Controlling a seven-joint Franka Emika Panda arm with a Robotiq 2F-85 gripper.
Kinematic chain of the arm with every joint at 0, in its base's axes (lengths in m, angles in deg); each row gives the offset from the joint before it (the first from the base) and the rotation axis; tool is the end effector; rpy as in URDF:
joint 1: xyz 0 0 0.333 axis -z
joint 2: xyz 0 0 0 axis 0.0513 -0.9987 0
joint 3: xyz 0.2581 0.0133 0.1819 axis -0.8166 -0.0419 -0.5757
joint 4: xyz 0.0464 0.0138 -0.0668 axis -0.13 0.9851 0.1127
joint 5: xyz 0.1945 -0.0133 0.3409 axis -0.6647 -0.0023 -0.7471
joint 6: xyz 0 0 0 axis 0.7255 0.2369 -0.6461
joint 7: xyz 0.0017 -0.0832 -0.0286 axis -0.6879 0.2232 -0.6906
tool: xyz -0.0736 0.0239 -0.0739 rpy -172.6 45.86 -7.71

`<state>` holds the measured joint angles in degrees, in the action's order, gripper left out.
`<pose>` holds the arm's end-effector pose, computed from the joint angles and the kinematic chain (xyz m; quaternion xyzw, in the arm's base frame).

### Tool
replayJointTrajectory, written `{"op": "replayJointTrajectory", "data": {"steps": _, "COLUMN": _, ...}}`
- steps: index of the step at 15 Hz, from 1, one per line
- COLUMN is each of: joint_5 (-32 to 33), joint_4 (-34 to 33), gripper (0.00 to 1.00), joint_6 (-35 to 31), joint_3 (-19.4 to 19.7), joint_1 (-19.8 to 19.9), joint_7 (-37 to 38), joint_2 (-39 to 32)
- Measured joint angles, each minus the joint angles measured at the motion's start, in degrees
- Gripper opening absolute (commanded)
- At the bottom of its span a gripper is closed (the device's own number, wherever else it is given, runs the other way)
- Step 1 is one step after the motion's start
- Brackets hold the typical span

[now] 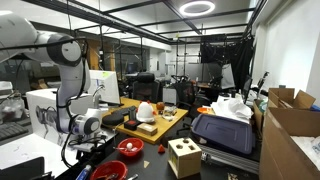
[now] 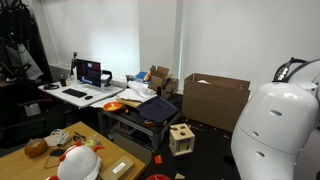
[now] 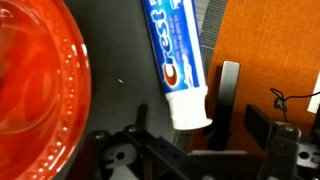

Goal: Put the blue tube on the red bowl at the back

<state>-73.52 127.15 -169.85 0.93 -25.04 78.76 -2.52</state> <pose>0.4077 0.3093 -0.0542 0.9428 0.3103 -0.1197 0.0228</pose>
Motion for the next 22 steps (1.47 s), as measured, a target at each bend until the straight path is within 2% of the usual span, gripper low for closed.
{"op": "replayJointTrajectory", "data": {"steps": 5, "joint_5": 0.6, "joint_4": -0.4, "gripper": 0.30, "joint_6": -0.7, "joint_3": 2.2, "joint_1": -1.5, "joint_7": 0.0, "joint_2": 0.2}}
{"op": "replayJointTrajectory", "data": {"steps": 8, "joint_5": 1.5, "joint_4": -0.3, "gripper": 0.10, "joint_6": -0.7, "joint_3": 3.3, "joint_1": -1.9, "joint_7": 0.0, "joint_2": 0.5}}
{"op": "replayJointTrajectory", "data": {"steps": 22, "joint_5": 2.2, "joint_4": -0.4, "gripper": 0.10, "joint_6": -0.2, "joint_3": 4.2, "joint_1": -3.6, "joint_7": 0.0, "joint_2": 1.4}}
